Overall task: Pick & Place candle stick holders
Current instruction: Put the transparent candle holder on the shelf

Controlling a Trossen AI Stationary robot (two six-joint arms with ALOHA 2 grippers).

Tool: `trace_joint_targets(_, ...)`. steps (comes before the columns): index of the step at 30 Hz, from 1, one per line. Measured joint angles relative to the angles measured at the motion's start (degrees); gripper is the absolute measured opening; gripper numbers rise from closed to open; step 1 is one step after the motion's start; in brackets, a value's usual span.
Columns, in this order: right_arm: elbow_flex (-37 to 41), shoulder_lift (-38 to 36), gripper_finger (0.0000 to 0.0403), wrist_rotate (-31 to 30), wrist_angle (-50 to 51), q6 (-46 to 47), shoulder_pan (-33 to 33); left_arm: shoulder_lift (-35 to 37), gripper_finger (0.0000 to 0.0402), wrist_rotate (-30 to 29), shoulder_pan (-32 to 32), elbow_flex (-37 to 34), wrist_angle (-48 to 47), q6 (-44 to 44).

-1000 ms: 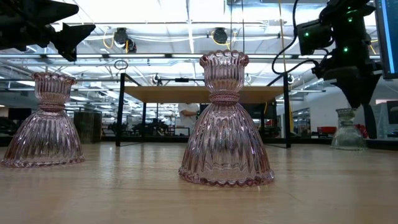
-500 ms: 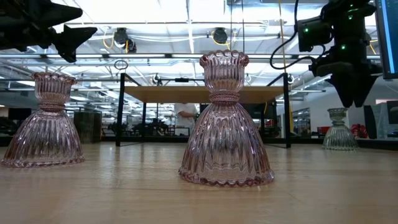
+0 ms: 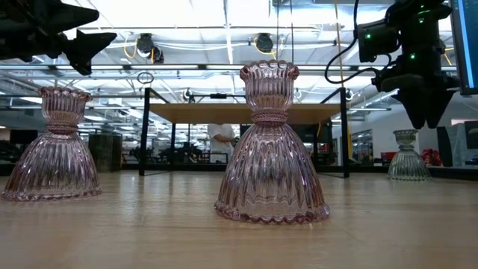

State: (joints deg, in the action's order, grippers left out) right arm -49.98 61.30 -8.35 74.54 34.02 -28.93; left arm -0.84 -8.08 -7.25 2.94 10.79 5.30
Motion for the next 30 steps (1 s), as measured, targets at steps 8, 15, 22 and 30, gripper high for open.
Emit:
trace_joint_targets(8,-0.02,-0.32,0.0242,3.74,-2.3,0.46,-0.02,-0.01,0.0244,-0.54,-0.02,0.0,0.02,0.04)
trace_joint_targets(15,-0.02,-0.55,0.0242,3.64,-6.55,-0.1,-0.02,0.0,0.0244,-3.08,0.0,0.0,0.01,-0.48)
trace_joint_targets(22,0.06,-0.55,0.0242,1.5,-5.94,-0.33,-0.04,0.0,0.0244,-3.1,0.0,0.0,0.0,-0.5)
trace_joint_targets(30,5.09,-0.55,0.0242,1.01,-10.11,0.43,-0.02,0.0,0.0244,-3.06,-0.01,0.0,0.0,-0.5)
